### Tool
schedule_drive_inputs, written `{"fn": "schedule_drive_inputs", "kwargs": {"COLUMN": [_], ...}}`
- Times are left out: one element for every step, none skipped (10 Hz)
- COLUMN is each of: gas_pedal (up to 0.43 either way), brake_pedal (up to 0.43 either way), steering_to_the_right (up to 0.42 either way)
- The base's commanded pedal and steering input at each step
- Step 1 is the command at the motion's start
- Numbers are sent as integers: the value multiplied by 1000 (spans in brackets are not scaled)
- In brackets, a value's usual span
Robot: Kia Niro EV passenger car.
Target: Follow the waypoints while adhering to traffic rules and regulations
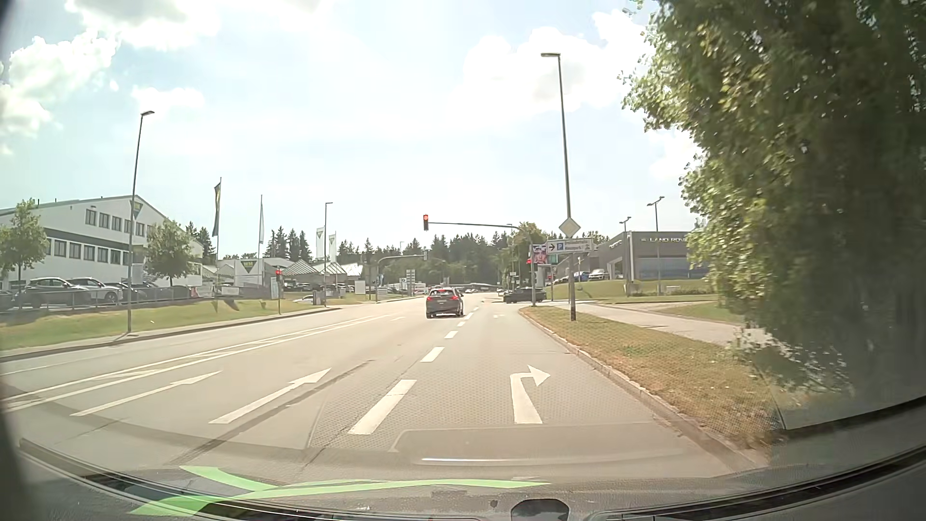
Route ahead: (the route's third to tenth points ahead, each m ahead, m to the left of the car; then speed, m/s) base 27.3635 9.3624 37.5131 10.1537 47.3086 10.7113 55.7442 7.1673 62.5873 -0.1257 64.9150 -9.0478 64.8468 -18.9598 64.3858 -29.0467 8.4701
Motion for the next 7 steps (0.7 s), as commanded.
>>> {"fn": "schedule_drive_inputs", "kwargs": {"gas_pedal": [28,28,20,20,20,20,20], "brake_pedal": [0,0,0,0,0,0,0], "steering_to_the_right": [-7,-7,-6,-7,-6,-4,-4]}}
